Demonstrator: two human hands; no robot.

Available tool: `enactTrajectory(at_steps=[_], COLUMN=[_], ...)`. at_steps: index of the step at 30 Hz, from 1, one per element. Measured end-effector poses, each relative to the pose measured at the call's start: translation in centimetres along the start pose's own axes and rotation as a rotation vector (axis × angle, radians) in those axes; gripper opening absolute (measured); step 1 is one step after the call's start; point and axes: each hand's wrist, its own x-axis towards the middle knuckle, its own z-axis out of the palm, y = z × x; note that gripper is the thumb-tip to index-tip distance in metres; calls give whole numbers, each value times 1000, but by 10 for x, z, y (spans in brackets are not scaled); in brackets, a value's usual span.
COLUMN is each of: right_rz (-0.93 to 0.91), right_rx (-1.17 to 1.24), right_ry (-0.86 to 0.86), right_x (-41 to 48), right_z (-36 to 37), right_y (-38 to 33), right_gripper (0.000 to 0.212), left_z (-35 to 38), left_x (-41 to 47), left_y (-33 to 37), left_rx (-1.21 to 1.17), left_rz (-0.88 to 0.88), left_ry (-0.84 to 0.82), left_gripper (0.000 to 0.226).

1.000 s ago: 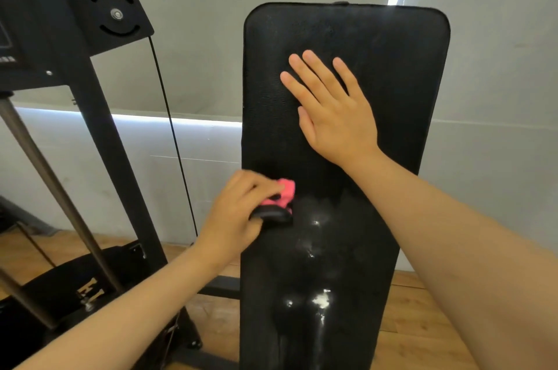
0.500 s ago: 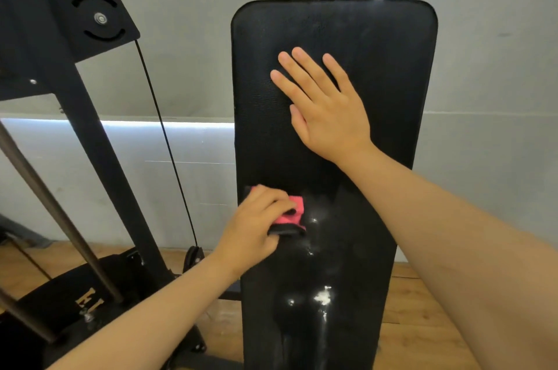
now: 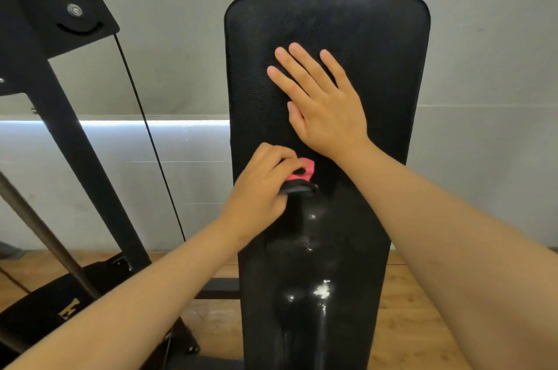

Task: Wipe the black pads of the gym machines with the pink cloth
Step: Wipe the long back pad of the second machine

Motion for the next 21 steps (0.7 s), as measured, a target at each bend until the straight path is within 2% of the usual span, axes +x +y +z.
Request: enactTrajectory(at_steps=[2, 13, 21], right_rz=[6, 20, 25], right_rx=[-11, -48, -73], right_ry=[-19, -54, -85], right_x=[0, 1, 1], right_z=[-1, -4, -6], right_y=[0, -4, -5], right_gripper=[52, 51, 51], left_z=[10, 28, 27], left_x=[-2, -11, -12], left_y=[-6, -30, -28], left_rx=[2, -6, -43], left_rz=[10, 199, 187], left_ry=[-44, 26, 16], left_gripper=[33, 32, 32])
